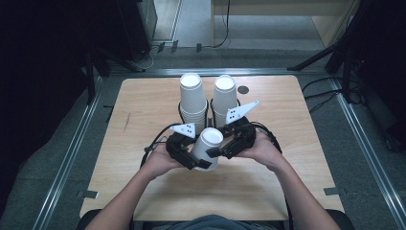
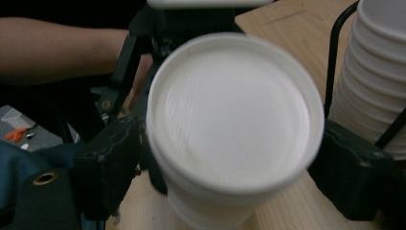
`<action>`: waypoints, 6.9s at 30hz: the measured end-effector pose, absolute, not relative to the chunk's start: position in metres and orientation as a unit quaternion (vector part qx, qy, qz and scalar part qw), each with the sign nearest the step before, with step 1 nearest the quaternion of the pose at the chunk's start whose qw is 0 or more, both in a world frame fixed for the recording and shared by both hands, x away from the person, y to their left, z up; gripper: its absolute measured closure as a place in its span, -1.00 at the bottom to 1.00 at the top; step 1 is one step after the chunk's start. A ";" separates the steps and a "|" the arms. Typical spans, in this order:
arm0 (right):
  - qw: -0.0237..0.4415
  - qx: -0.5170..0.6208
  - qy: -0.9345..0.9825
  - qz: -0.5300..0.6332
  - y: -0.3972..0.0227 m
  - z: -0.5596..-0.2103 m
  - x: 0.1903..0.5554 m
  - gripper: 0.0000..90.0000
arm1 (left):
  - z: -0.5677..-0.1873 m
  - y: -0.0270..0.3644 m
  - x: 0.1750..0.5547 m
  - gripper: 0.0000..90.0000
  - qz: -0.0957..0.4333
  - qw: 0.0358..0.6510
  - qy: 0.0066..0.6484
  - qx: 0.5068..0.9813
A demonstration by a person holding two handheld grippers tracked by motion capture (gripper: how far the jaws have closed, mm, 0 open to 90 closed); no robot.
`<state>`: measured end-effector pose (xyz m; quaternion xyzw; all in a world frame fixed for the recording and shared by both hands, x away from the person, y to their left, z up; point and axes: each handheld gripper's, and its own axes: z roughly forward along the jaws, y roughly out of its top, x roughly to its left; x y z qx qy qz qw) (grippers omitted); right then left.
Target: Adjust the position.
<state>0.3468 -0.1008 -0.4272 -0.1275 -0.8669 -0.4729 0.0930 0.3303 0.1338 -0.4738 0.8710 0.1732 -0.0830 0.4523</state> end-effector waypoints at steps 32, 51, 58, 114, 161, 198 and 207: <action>0.056 -0.132 -0.910 -0.389 -0.122 -0.459 0.342 -0.47 | -0.446 0.145 0.350 -0.62 -0.051 0.339 0.170 0.924; 0.037 -0.120 -0.904 -0.408 -0.125 -0.456 0.341 -0.51 | -0.455 0.115 0.349 -0.63 -0.045 0.255 0.132 0.957; 0.032 -0.112 -0.904 -0.411 -0.121 -0.454 0.340 -0.57 | -0.462 0.103 0.347 -0.63 -0.050 0.239 0.115 0.963; 0.038 -0.111 -0.872 -0.475 -0.136 -0.427 0.336 -0.47 | -0.468 0.117 0.344 -1.00 -0.098 0.442 0.148 0.879; 0.027 -0.123 -0.909 -0.397 -0.137 -0.448 0.336 -0.70 | -0.440 0.138 0.344 -0.75 -0.040 0.342 0.142 0.928; 0.016 -0.078 -0.939 -0.334 -0.096 -0.470 0.334 -0.69 | -0.474 0.085 0.340 -0.77 -0.048 0.199 0.103 0.973; 0.031 -0.070 -0.940 -0.332 -0.097 -0.469 0.333 -0.50 | -0.473 0.086 0.339 -0.83 -0.047 0.205 0.108 0.972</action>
